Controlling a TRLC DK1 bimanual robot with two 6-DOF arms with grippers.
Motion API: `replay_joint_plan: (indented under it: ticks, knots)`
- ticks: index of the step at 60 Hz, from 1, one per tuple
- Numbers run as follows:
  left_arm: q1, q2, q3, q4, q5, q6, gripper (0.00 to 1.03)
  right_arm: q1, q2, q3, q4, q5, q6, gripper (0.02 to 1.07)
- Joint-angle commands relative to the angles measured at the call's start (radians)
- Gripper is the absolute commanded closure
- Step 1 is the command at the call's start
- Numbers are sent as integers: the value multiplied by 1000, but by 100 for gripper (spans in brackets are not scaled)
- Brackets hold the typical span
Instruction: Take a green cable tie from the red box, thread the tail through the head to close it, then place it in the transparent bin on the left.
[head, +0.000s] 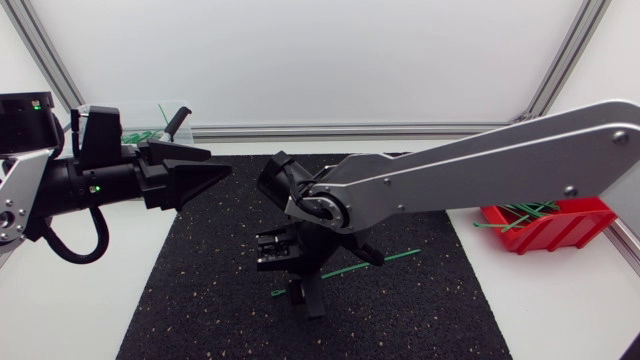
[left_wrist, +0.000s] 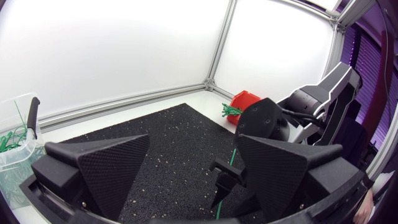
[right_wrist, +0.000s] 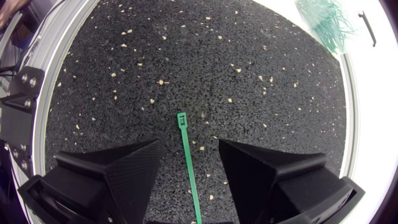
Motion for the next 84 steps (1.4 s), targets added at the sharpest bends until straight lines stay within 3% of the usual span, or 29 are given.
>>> replay_joint_plan:
  ticks: [1,6,13,34,42,62,67,84]
  knots:
    - [14,-16,-24,10,-6,24,4,-4,47,15,-15,-20,-24,49]
    - [28,-16,-23,12,-6,24,4,-2,67,11,-9,-27,-21,50]
    - [42,-16,-21,13,-6,22,4,-4,85,14,3,-42,-18,65]
    - [46,-18,-23,12,-7,19,4,7,117,40,6,-51,-9,66]
    - [52,-19,-23,12,-7,19,4,12,128,50,6,-56,-2,79]
    - [60,-19,-21,9,-7,18,4,16,165,87,8,-60,17,80]
    - [60,-19,-21,9,-7,19,4,18,166,89,5,-60,17,94]
    - [65,-16,-21,9,-9,19,4,-5,87,78,-12,-60,42,100]
